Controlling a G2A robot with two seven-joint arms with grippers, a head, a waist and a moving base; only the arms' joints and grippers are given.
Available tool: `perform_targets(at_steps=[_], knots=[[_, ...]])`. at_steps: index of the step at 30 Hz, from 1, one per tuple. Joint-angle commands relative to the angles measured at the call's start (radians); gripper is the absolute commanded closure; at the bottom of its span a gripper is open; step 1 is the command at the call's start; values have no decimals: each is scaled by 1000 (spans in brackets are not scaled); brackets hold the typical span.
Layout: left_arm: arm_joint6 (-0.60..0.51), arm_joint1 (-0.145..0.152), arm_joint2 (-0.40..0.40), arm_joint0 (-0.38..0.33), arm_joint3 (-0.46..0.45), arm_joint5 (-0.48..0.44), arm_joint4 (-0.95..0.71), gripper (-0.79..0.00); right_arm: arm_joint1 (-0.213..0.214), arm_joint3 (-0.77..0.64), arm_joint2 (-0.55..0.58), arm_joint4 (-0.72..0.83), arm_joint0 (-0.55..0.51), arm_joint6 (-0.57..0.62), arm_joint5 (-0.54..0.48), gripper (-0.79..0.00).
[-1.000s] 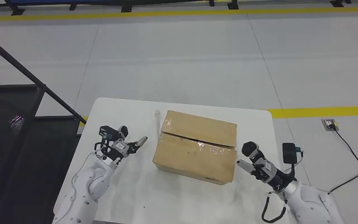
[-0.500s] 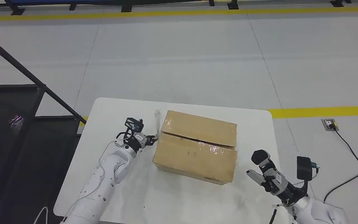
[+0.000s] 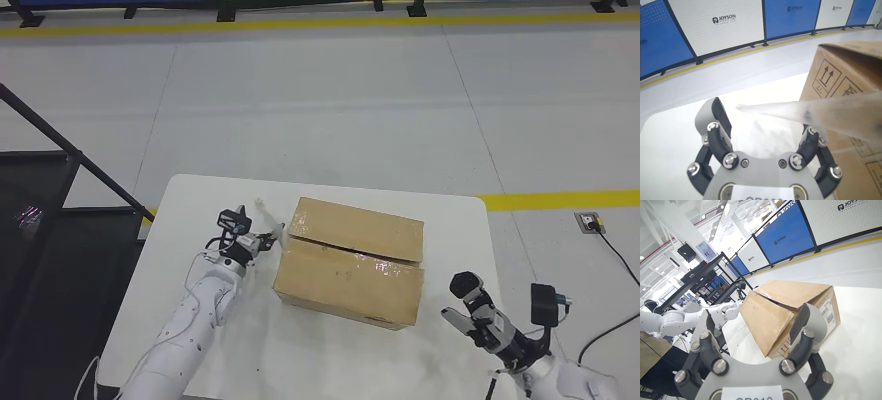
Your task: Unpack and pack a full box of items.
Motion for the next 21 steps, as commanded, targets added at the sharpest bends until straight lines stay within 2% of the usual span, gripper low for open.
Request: perform_targets(at_steps=[1,8,15,21], knots=[[21,6,-16,11,-6,10,0,-785,0,10,-12,5,22,13,1,-785],[48,42,-92,84,-81,19,30,-785,2,39,-50,19,87,58,-1,-785],[-46,96,-177,199,-223,21,162,-785,5,44,-71,23,120,96,2,-785],[-137,124,-226,274,-302,-25,217,-785,7,42,-81,26,133,115,5,-785]])
